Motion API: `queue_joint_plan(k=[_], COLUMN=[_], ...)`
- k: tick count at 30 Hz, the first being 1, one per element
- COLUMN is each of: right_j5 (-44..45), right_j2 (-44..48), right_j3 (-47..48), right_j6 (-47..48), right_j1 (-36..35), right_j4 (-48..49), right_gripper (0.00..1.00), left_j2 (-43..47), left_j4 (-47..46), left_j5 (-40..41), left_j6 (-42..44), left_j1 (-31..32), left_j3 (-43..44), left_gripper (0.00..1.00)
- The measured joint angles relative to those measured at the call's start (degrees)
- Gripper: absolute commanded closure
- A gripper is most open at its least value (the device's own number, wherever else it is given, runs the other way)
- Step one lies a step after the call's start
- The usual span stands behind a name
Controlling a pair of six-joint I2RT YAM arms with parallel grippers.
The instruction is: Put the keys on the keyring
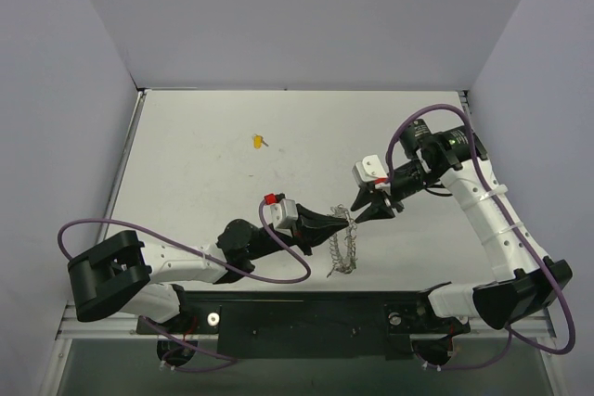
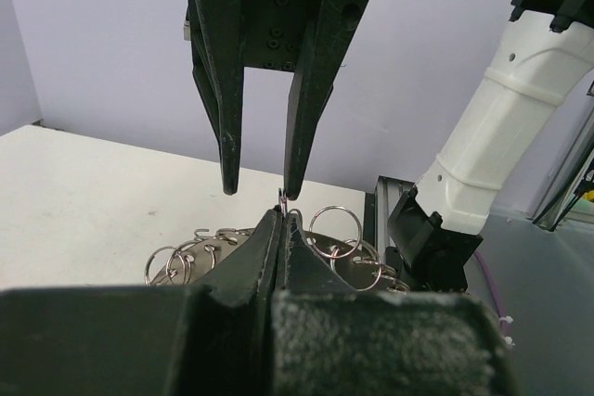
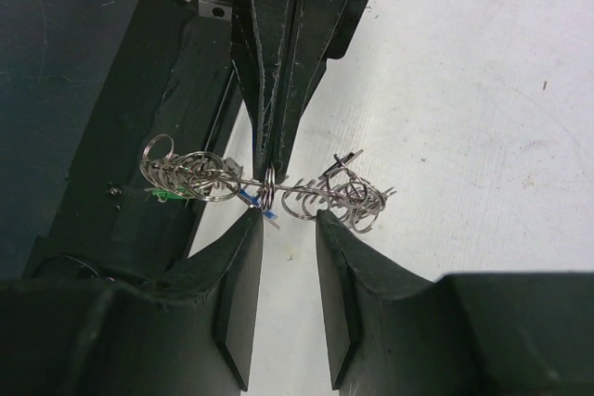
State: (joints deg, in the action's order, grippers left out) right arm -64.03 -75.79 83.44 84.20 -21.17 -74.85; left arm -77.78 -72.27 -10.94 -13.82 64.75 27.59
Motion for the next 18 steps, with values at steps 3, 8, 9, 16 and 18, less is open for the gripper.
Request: queue_joint_plan(k=[3, 8, 9, 16, 18], right_j5=[-0.5, -0.8, -0.8, -0.9, -0.9], right_j2=[-0.1, -0.7, -0.8, -0.8, -0.8], right_j3=[0.0, 0.0, 0.0, -0.1, -0.3], right_j6=[-0.1, -0.2, -0.2, -0.9, -1.4], right_j1=[-0.3, -1.0, -1.1, -1.6, -1.8], right_j4=[0.0, 0.0, 0.0, 0.0, 0.0], right_gripper=[0.75, 0.76, 0.76, 0.84, 0.84], left_j2=[0.0, 0.0, 0.0, 0.4, 0.5], left_j4=[0.0, 0.0, 0.0, 0.0, 0.0], left_j5=[0.1, 0.6, 0.7, 1.7, 1.8], left_j6=[0.0, 0.0, 0.0, 0.0, 0.0], left_j1=[0.0, 0.0, 0.0, 0.0, 0.0], left_j3=[0.0, 0.0, 0.0, -0.5, -0.6], left_gripper=[1.0, 1.0, 1.0, 1.0, 1.0])
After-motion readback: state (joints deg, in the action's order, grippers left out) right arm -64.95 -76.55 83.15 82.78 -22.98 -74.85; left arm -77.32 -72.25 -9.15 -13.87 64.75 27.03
